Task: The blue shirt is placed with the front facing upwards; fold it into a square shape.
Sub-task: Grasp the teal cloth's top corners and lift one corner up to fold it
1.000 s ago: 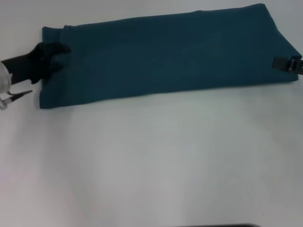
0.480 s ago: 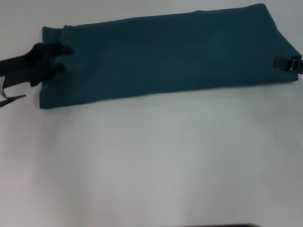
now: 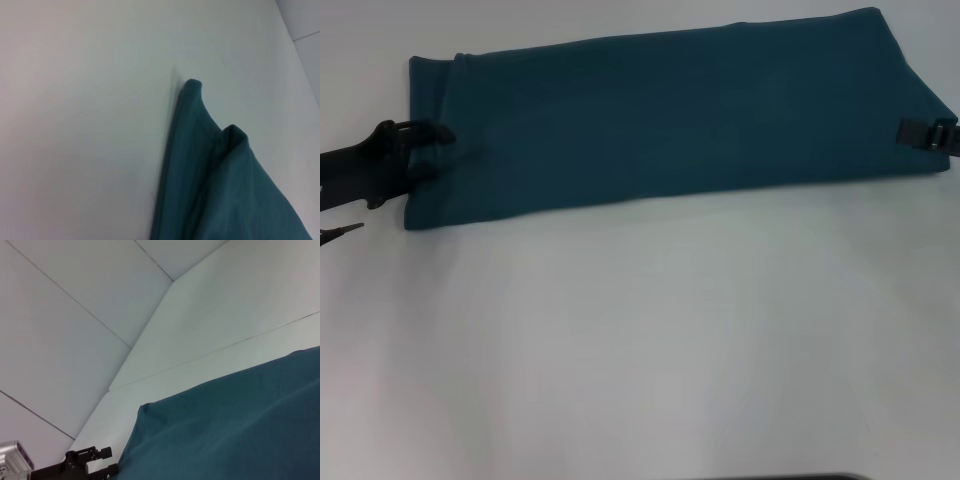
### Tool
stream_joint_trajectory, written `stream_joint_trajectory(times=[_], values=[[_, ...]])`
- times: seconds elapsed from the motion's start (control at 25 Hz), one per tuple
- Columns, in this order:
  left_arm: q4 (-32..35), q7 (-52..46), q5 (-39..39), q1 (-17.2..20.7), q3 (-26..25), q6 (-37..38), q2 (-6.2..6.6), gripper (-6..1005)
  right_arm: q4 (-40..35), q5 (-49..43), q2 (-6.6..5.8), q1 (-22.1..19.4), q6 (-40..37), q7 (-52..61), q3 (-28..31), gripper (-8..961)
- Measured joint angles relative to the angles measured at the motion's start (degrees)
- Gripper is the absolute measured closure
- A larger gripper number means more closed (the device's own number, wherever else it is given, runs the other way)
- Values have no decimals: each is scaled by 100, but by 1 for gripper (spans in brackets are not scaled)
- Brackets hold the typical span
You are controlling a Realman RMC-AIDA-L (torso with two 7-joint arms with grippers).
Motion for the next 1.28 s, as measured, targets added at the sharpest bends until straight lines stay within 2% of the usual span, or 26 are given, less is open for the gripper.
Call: stream_joint_trajectory(times=[0.08, 0.24, 0.36, 0.4, 0.44, 0.48, 0.56, 0.68, 0.8, 0.96, 1.04, 1.16, 1.28], values=[[-40, -1, -2, 5, -3, 80, 2, 401, 0, 0, 0, -1, 0, 1, -2, 35], [-547, 94, -52, 3, -32, 619, 48, 401, 0, 0, -6, 4, -1, 7, -3, 35], [-858, 752, -27, -174, 59, 1254, 258, 402, 0, 0, -16, 9, -3, -13, -3, 35], [-866, 1253, 60, -366, 200, 1579, 448, 402, 0, 0, -21, 9, -4, -26, -3, 35], [-866, 1253, 60, -366, 200, 1579, 448, 401, 0, 1, -25, 11, -5, -33, -3, 35], [-857, 1416, 150, -464, 304, 1676, 542, 401, 0, 0, -29, 13, -6, -38, -3, 36], [-843, 1450, 440, -610, 454, 1656, 646, 397, 0, 1, -36, 29, -7, -41, -3, 36], [-762, 1338, 904, -762, 458, 1304, 576, 390, 0, 0, -38, 44, -9, -47, -3, 36], [-730, 1091, 1045, -788, 443, 898, 482, 324, 0, 1, -34, 50, -10, -44, -3, 36], [-749, 544, 1057, -752, 391, 743, 472, 242, 0, 1, -32, 55, -10, -10, 0, 36], [-744, -112, 1056, -703, 257, 594, 468, 210, 0, 1, -31, 56, -11, -8, 6, 36], [-776, -749, 1010, -570, -62, 369, 300, 163, 0, 1, -27, 57, -10, -9, 6, 37], [-840, -723, 1031, -515, -115, 226, 133, 115, 0, 1, -22, 64, -6, -12, 12, 37]])
